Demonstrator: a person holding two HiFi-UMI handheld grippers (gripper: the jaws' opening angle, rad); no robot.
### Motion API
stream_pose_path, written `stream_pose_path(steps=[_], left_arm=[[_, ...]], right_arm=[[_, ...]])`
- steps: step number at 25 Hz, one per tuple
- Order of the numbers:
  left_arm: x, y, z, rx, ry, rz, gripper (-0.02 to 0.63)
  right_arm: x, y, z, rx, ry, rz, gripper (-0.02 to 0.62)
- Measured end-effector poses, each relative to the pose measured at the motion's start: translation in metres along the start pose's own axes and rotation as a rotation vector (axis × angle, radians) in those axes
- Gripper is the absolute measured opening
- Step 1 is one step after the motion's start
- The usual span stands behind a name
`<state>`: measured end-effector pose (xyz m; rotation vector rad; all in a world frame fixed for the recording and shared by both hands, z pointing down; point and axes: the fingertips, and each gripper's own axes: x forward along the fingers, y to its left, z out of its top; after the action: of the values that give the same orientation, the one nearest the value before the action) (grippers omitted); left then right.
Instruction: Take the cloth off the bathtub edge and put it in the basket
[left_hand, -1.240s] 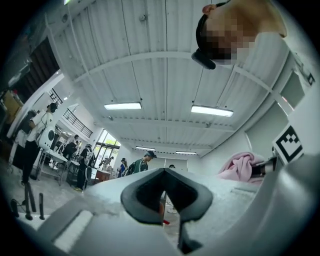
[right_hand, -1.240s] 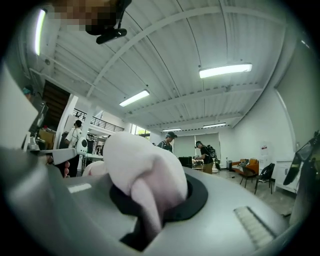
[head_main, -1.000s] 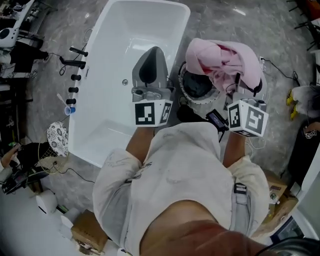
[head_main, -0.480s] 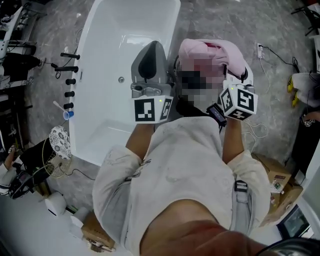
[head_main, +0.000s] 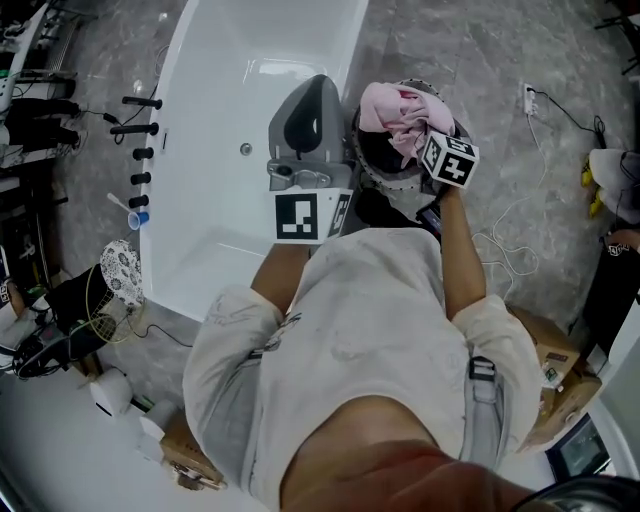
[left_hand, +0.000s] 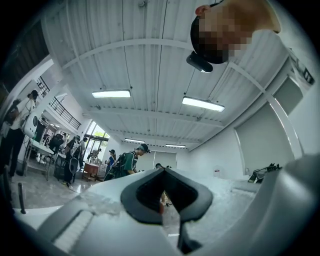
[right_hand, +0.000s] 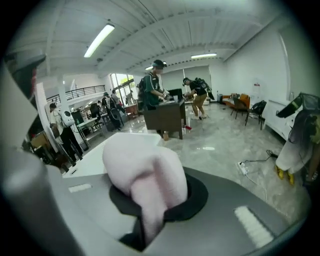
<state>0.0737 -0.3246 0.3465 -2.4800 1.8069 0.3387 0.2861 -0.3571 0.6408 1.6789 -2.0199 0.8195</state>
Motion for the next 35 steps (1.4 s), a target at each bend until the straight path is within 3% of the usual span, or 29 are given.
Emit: stream_pose_path(steps=[9, 15, 23, 24, 26, 28, 35], left_arm=[[0.005, -0.003, -0.008, 0.036, 0.024, 0.016, 0.000], [0.002, 0.000, -0.014, 0.044, 0.047, 0.018, 0.000], [0.002, 0.004, -0.014, 0.050, 0.051, 0.021, 0.000], [0.001, 0.004, -0.014, 0.048, 0.050, 0.022, 0.000], [0.002, 0.004, -0.014, 0.044, 0.047, 0.024, 0.000], [0.003, 0.002, -0.014, 0.044, 0.049, 0.022, 0.000], [-0.001, 0.000, -0.013, 0.042, 0.045, 0.025, 0.000]], right_arm=[[0.091, -0.030, -0.108, 0.065, 0.333, -0.082, 0.046], [0.109, -0.036, -0.178, 0.079, 0.508, -0.102, 0.046], [0.108, -0.035, -0.198, 0.083, 0.574, -0.107, 0.052], [0.108, -0.035, -0.200, 0.084, 0.575, -0.108, 0.065], [0.109, -0.034, -0.204, 0.088, 0.582, -0.095, 0.187], [0.108, -0.032, -0.210, 0.086, 0.599, -0.077, 0.267], [0.106, -0.027, -0.209, 0.050, 0.595, -0.061, 0.273]])
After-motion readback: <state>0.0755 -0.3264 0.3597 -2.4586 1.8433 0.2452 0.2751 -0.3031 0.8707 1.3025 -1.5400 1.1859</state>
